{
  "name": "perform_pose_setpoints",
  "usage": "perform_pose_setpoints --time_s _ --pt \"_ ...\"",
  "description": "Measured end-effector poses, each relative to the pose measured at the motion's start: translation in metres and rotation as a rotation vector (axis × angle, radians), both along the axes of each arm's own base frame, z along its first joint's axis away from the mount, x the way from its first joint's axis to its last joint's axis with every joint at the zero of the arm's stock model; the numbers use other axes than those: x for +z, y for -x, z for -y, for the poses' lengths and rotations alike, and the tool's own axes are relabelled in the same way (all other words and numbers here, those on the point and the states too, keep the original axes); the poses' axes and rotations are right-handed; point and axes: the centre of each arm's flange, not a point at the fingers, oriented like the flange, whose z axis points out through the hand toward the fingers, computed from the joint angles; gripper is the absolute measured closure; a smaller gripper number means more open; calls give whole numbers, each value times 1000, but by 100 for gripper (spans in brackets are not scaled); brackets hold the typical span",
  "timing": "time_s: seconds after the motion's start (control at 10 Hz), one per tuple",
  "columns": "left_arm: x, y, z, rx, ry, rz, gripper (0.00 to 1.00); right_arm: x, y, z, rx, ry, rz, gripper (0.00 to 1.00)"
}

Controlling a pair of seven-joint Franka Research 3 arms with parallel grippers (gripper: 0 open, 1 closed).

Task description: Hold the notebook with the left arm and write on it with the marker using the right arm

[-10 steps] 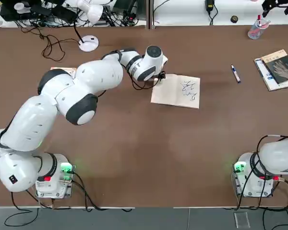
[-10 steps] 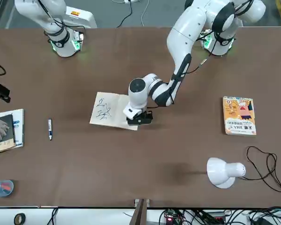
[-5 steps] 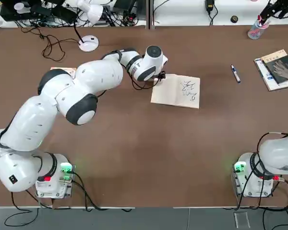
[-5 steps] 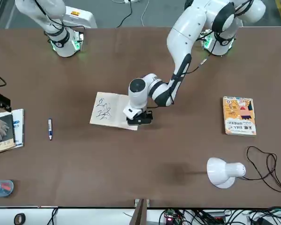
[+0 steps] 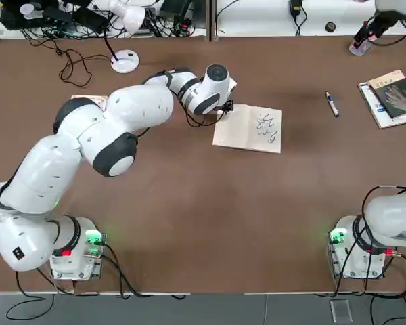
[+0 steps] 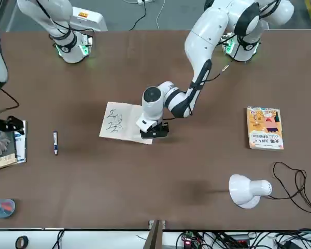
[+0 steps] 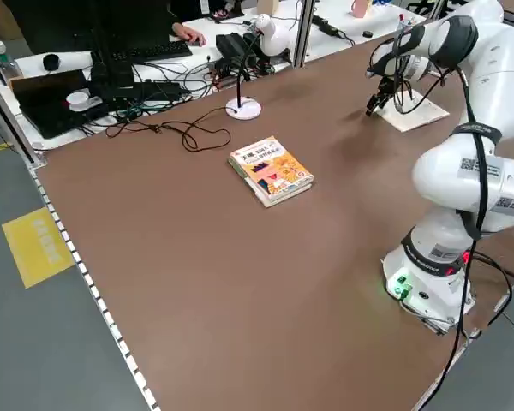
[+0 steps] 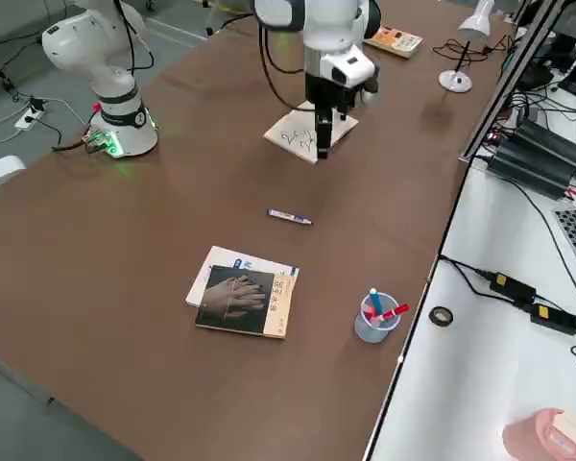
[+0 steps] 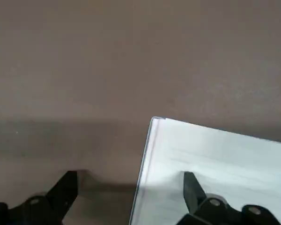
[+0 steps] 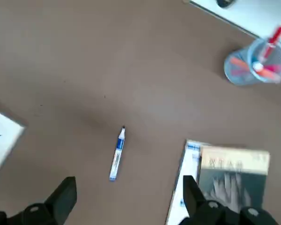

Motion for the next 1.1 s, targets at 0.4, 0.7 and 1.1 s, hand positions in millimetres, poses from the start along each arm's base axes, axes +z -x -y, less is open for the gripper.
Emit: perform_pose_setpoints --time_s 0.4,0.7,1.1 --pt "0 0 0 0 0 0 0 -82 17 0 128 3 5 0" --pt "0 0 0 0 1 1 0 -114 35 3 181 -6 -11 0" --pt "1 0 1 0 1 1 0 -168 56 10 245 -11 40 0"
